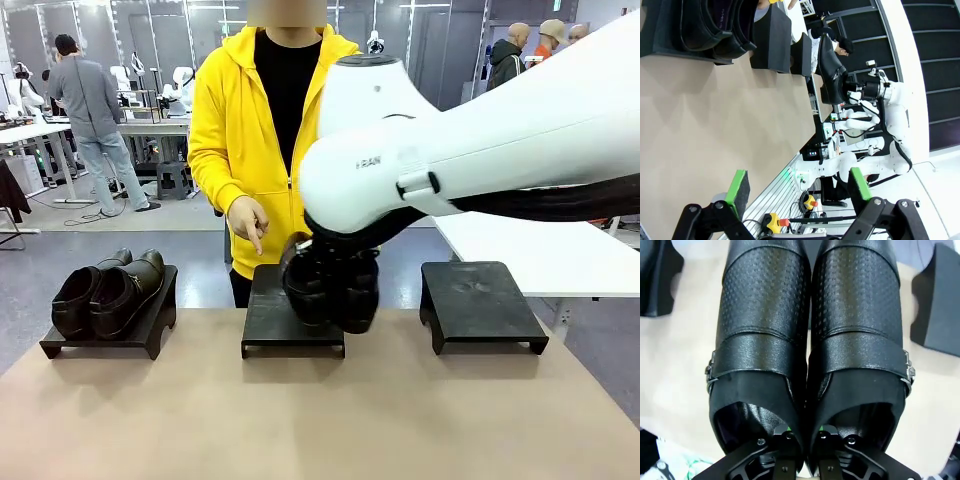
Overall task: Place the shoes on the stand as instructed by the person.
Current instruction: Pick up another pair of Shoes and place it on the Shoes Stand indicated by the person.
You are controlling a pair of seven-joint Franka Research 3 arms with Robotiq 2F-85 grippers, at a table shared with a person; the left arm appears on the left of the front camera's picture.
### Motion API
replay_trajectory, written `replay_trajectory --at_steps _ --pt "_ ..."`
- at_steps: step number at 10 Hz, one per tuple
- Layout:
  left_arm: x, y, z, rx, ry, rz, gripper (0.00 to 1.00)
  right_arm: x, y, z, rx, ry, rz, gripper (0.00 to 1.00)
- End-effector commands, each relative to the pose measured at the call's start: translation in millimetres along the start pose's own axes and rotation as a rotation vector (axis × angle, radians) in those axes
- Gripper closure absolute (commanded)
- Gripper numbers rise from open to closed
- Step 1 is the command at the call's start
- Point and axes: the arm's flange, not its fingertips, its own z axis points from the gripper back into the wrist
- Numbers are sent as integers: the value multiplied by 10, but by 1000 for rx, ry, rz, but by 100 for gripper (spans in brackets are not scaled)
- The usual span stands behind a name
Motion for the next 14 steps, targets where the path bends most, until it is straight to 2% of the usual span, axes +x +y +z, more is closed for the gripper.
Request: replay_trajectory --at_steps 1,3,7,14 --pt "-10 -10 1 0 -4 -7 0 282 345 -195 -15 -74 -39 91" --pt "-10 -10 1 0 -4 -7 0 497 522 -416 10 -86 -86 91" --pt "-10 -10 1 0 -4 -7 0 854 619 -800 -7 -146 -155 91" --pt "-10 -10 1 0 -4 -7 0 1113 667 -1276 -50 -225 -168 91"
